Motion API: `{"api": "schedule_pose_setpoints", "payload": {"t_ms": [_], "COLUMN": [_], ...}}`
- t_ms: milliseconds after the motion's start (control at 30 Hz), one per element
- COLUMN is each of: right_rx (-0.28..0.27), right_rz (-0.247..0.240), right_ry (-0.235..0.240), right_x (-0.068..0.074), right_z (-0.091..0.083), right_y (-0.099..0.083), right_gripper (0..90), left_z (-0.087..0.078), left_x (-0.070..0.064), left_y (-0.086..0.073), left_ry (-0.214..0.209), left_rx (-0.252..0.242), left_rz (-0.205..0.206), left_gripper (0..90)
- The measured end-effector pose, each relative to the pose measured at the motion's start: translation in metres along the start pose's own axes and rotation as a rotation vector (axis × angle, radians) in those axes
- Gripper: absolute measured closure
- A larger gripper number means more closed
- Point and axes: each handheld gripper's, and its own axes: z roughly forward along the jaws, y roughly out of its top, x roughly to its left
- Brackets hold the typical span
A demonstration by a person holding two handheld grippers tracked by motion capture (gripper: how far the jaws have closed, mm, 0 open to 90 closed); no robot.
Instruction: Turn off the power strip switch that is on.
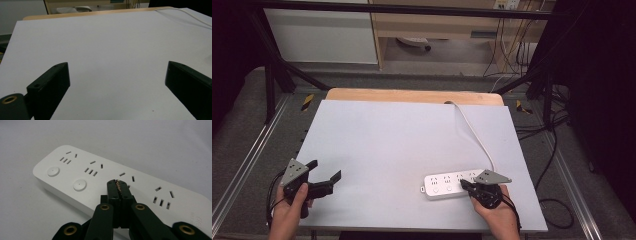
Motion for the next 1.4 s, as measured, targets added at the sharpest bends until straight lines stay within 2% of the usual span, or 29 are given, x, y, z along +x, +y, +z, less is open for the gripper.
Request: {"api": "schedule_pose_setpoints", "payload": {"t_ms": [333,1400], "right_rx": [0.006,0.007], "right_rz": [-0.017,-0.019], "right_ry": [-0.011,-0.012], "right_x": [0.0016,0.0023], "right_z": [0.0004,0.0005], "right_y": [0.0010,0.0011], "right_gripper": [90.0,90.0], "left_z": [0.0010,0.0014], "left_x": [0.0000,0.0003], "left_y": [-0.0004,-0.0009], "left_ry": [-0.001,0.002], "left_rx": [0.008,0.011], "left_rz": [0.001,-0.001], "left_gripper": [5.7,5.7]}}
